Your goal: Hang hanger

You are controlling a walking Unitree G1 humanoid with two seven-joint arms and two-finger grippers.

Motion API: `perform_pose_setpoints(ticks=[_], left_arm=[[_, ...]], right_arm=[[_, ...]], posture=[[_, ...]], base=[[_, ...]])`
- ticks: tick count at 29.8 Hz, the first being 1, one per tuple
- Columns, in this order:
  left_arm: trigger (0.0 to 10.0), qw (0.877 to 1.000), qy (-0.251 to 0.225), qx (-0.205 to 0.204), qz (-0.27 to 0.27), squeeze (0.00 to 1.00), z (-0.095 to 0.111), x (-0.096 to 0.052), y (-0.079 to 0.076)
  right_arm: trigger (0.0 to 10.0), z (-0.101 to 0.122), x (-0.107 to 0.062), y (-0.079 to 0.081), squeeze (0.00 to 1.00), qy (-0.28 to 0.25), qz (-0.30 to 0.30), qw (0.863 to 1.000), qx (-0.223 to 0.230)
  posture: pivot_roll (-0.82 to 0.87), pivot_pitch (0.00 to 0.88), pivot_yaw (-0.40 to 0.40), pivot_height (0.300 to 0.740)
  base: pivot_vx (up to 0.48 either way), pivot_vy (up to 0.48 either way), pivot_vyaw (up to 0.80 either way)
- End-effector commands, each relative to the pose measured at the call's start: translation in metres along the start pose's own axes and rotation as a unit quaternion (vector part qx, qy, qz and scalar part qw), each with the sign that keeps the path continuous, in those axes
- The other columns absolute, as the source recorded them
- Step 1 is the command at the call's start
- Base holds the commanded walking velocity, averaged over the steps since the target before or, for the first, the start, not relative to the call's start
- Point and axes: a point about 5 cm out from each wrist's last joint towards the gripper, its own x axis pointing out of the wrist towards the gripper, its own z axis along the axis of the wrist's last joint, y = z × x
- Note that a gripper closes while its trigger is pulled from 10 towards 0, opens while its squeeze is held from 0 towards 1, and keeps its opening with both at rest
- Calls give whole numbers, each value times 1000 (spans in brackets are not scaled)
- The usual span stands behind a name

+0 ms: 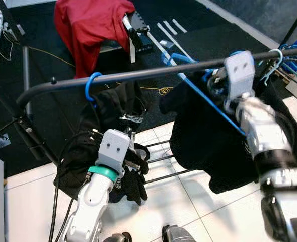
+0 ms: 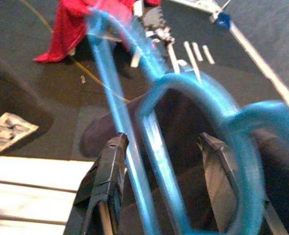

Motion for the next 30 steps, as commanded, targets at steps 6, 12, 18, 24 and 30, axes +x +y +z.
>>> perform_pose_setpoints(ticks=[6, 12, 18, 24, 30], left_arm=[[10000, 1000, -1, 0, -7, 0, 1, -2, -3], [10000, 1000, 0, -4, -13, 0, 1, 0, -6], [10000, 1000, -1, -4, -14, 0, 1, 0, -6], [10000, 1000, -1, -5, -14, 0, 1, 1, -6], [10000, 1000, -1, -6, -16, 0, 2, 2, -7]], right_arm=[[10000, -9, -29, 9, 0, 15, 30, 999, -2], [10000, -30, -48, 4, 0, 46, 26, 999, -1], [10000, -16, -46, -7, 0, 27, 17, 999, -24], [10000, -5, -42, -12, 0, 12, 1, 999, -31], [10000, 4, -33, -20, 0, -9, -43, 999, -24]], posture=[[-189, 101, 23, 740], [-198, 105, 29, 740], [-198, 104, 29, 740], [-193, 99, 27, 740], [-191, 96, 34, 740]], base=[[0, 0, 0], [0, 0, 0], [0, 0, 0], [0, 0, 0], [0, 0, 0]])
